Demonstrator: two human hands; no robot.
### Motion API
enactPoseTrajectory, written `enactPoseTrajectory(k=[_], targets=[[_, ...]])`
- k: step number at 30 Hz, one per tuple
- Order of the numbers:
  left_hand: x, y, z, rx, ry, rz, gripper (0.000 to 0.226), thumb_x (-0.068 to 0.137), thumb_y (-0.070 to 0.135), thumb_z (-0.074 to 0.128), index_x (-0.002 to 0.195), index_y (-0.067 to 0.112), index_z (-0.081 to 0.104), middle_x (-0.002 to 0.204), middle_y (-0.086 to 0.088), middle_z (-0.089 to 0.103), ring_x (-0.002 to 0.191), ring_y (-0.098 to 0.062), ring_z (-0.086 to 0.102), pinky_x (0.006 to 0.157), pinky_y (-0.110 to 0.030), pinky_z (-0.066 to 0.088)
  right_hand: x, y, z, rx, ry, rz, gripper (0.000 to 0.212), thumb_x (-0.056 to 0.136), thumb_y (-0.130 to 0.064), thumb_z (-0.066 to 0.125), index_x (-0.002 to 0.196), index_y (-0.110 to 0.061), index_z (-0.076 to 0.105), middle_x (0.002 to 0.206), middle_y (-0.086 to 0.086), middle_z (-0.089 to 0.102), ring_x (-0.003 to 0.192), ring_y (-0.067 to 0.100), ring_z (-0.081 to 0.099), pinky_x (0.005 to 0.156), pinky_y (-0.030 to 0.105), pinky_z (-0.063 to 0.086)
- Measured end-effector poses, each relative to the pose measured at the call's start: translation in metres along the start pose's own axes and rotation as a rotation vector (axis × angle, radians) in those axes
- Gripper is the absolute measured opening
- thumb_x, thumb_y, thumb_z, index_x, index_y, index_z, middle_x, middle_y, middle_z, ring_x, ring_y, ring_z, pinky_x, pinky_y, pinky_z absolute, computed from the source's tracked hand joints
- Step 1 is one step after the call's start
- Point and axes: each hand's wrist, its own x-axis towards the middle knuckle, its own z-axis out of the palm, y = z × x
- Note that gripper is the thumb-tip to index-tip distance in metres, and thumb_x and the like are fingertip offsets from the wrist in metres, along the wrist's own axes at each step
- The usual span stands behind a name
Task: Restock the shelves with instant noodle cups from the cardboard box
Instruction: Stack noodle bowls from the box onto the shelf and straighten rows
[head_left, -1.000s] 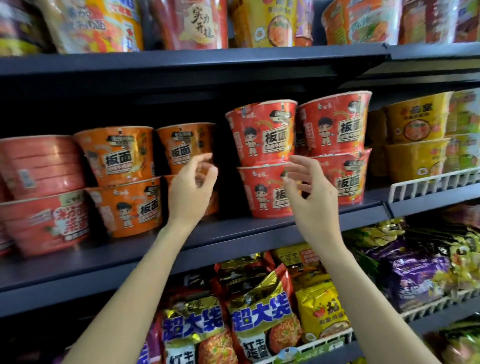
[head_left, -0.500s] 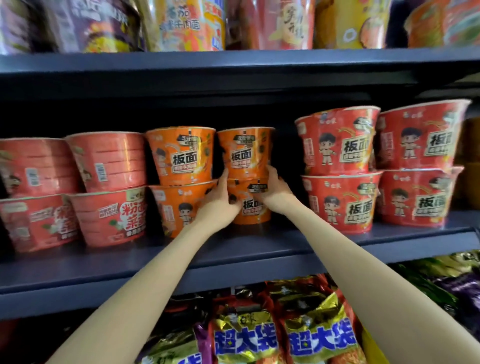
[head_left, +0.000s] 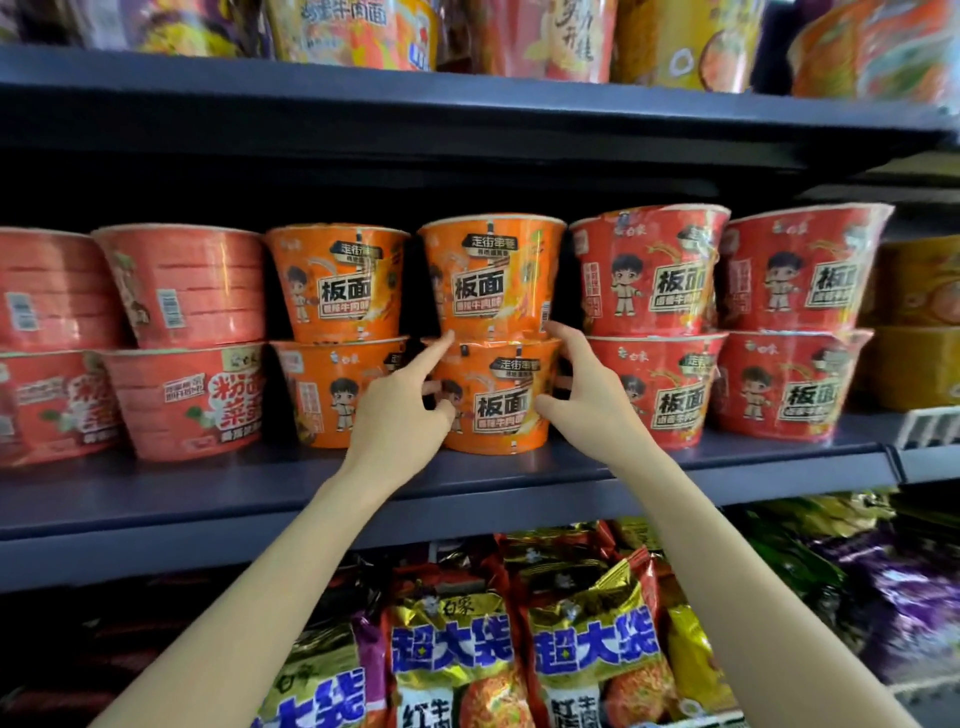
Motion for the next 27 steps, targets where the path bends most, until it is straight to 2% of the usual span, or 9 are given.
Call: enactPoseTrajectory(k=[2, 5, 7, 9, 13, 17, 22, 24, 27], targets=[[-0.002, 0.006, 0.000, 0.085, 0.012, 0.022, 0.064, 0.091, 0.019, 0.058, 0.145, 0.035, 0.029, 0.136, 0.000, 0.053, 0.105, -0.013, 0.060, 0.080, -0.013, 0.038, -0.002, 0.001, -0.006, 0.012, -0.017, -0.010, 0.068, 0.090, -0.005, 0.057, 0.147, -0.022, 0.024, 0.116, -0.012, 0.042, 0.096, 0.007, 0.051, 0.075, 0.016, 0.045], [0.002, 0.008, -0.004, 0.141, 0.079, -0.049, 0.057, 0.091, 0.036, 0.055, 0.143, 0.031, 0.032, 0.135, 0.000, 0.050, 0.117, -0.016, 0.052, 0.095, -0.031, 0.041, -0.005, 0.003, -0.013, -0.007, 0.005, 0.003, 0.065, 0.091, -0.006, 0.057, 0.146, -0.020, 0.025, 0.124, -0.010, 0.046, 0.102, 0.008, 0.055, 0.075, 0.009, 0.046], [0.011, 0.007, -0.008, 0.077, 0.170, -0.086, 0.053, 0.092, 0.041, 0.051, 0.141, 0.027, 0.035, 0.135, -0.003, 0.048, 0.119, -0.016, 0.049, 0.100, -0.038, 0.041, -0.004, 0.002, -0.016, -0.094, 0.140, -0.068, 0.059, 0.091, -0.007, 0.054, 0.144, -0.017, 0.031, 0.136, -0.001, 0.048, 0.120, 0.016, 0.050, 0.096, 0.027, 0.046], [0.028, 0.011, -0.009, -0.095, 0.173, -0.099, 0.051, 0.094, 0.039, 0.049, 0.142, 0.025, 0.035, 0.139, -0.004, 0.046, 0.125, -0.015, 0.045, 0.101, -0.033, 0.036, 0.002, -0.005, -0.017, -0.133, 0.230, -0.141, 0.054, 0.092, -0.009, 0.051, 0.143, -0.015, 0.034, 0.140, 0.002, 0.047, 0.126, 0.016, 0.046, 0.104, 0.036, 0.042], [0.060, 0.024, -0.003, -0.381, -0.009, -0.192, 0.056, 0.098, 0.039, 0.043, 0.149, 0.029, 0.022, 0.146, 0.000, 0.040, 0.132, -0.019, 0.040, 0.095, -0.026, 0.032, 0.024, -0.022, -0.010, -0.133, 0.094, -0.067, 0.059, 0.094, -0.019, 0.047, 0.147, -0.016, 0.023, 0.142, 0.009, 0.042, 0.125, 0.023, 0.045, 0.103, 0.037, 0.040], [0.060, 0.023, -0.001, -0.427, 0.053, -0.165, 0.055, 0.097, 0.032, 0.046, 0.148, 0.028, 0.026, 0.140, 0.001, 0.047, 0.123, -0.014, 0.047, 0.091, -0.026, 0.038, 0.033, -0.027, -0.006, -0.136, 0.066, 0.001, 0.064, 0.093, -0.029, 0.045, 0.149, -0.017, 0.017, 0.129, 0.011, 0.053, 0.113, 0.029, 0.054, 0.096, 0.049, 0.045], [0.042, 0.012, -0.004, -0.243, 0.152, 0.041, 0.059, 0.092, 0.026, 0.057, 0.145, 0.027, 0.031, 0.141, 0.002, 0.046, 0.121, -0.006, 0.044, 0.100, -0.035, 0.044, 0.038, -0.028, -0.016, -0.051, -0.005, 0.051, 0.064, 0.098, -0.025, 0.041, 0.151, -0.020, 0.007, 0.114, -0.001, 0.055, 0.090, 0.013, 0.057, 0.083, 0.029, 0.046], [0.039, 0.012, -0.004, -0.207, 0.149, 0.057, 0.062, 0.091, 0.024, 0.059, 0.145, 0.028, 0.030, 0.143, 0.002, 0.042, 0.119, -0.002, 0.040, 0.098, -0.030, 0.041, 0.036, -0.031, -0.018, -0.043, -0.045, 0.058, 0.063, 0.099, -0.022, 0.038, 0.152, -0.019, 0.003, 0.113, 0.000, 0.052, 0.087, 0.010, 0.055, 0.080, 0.025, 0.042], [0.039, 0.012, -0.003, -0.213, 0.151, 0.041, 0.063, 0.090, 0.022, 0.060, 0.145, 0.028, 0.029, 0.144, 0.002, 0.041, 0.124, -0.007, 0.040, 0.097, -0.028, 0.038, 0.034, -0.030, -0.017, -0.092, 0.007, 0.030, 0.058, 0.099, -0.019, 0.038, 0.151, -0.013, 0.012, 0.138, 0.009, 0.043, 0.118, 0.022, 0.049, 0.092, 0.025, 0.036]])
